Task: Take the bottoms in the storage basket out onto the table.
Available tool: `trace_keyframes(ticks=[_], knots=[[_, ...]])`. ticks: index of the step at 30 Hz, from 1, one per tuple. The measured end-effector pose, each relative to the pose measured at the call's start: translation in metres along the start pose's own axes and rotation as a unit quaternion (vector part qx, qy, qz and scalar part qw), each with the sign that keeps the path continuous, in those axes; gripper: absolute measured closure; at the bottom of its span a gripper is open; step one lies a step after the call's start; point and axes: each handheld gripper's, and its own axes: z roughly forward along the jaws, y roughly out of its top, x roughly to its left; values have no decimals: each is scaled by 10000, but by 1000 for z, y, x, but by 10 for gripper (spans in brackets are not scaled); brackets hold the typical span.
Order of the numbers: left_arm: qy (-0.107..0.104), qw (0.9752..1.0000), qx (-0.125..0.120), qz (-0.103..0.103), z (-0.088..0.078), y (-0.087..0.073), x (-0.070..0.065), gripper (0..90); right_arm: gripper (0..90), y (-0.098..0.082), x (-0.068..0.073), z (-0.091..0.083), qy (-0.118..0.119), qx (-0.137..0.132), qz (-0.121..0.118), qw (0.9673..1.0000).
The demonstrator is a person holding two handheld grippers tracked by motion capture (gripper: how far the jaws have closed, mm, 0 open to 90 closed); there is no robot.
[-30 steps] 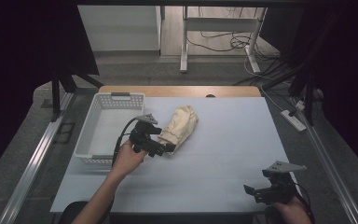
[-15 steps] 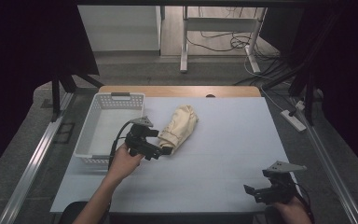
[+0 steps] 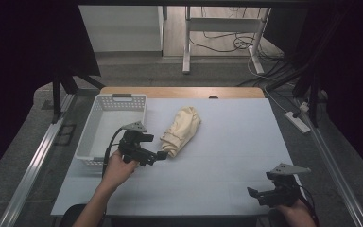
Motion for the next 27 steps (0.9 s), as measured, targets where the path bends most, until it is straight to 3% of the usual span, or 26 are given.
trace_keyframes(ticks=[27], knots=[[187, 9992, -146, -328, -28, -37, -1, 3, 23, 0, 1, 0, -19, 32, -33, 10000]])
